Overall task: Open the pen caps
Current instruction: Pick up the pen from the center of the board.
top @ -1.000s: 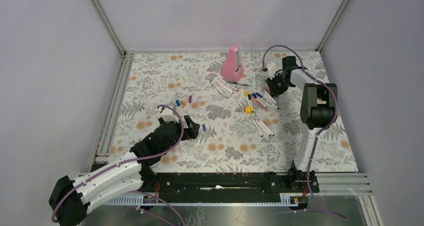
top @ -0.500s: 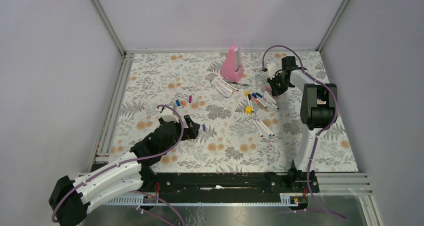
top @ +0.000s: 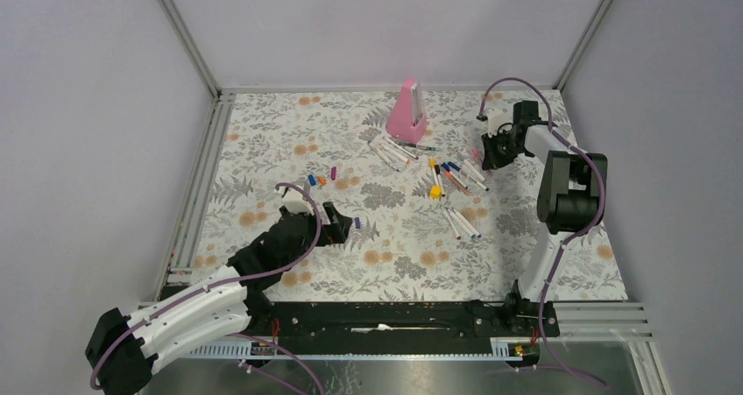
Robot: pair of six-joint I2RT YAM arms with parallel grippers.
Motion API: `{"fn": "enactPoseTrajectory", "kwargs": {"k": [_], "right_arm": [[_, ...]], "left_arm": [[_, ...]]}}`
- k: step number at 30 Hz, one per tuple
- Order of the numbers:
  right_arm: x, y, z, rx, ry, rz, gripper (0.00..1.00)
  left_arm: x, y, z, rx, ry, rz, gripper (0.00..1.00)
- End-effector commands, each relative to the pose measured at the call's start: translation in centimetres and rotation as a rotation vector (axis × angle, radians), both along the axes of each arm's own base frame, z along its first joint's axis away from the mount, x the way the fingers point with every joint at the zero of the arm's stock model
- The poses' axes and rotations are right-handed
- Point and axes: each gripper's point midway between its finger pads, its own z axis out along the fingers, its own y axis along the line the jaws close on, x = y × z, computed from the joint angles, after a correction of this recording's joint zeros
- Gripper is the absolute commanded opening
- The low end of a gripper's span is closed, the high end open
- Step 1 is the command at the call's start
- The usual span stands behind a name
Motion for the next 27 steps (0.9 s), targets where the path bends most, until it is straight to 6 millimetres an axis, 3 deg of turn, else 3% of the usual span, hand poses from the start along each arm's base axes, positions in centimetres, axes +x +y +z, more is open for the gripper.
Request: {"fn": "enactPoseTrajectory", "kwargs": {"k": [1,8,15,20,23,27], "right_arm": [[0.1,1.5,3.9,0.092,-0.075,0.004,0.0],[-2.7,4.2,7.3,0.265,-0.064,0.032,0.0],[-9.5,8.8,9.9,0.55,0.067,0.144,0.0],[-14.5,11.3,10.9,0.701,0.152,0.245,0.0],[-17.1,12.4,10.2,0.717,0.202,0.292,0.0],[-18.3,13.2,9.5,0.709,0.225,0.323,0.0]], "left_arm": [[0.5,-1.4,3.4,-0.102,-0.066,-0.031,0.99],[-0.1,-3.9,5.8,-0.242,-0.136,-0.14,0.99],[-0.2,-7.1,8.4,-0.362,-0.171,-0.255,0.99],[-0.1,-9.4,8.8,-0.435,-0.137,-0.316,0.99],[-0.5,-10.4,8.3,-0.47,-0.108,-0.343,0.99],[-0.9,-10.9,6.9,-0.488,-0.08,-0.335,0.99]]}}
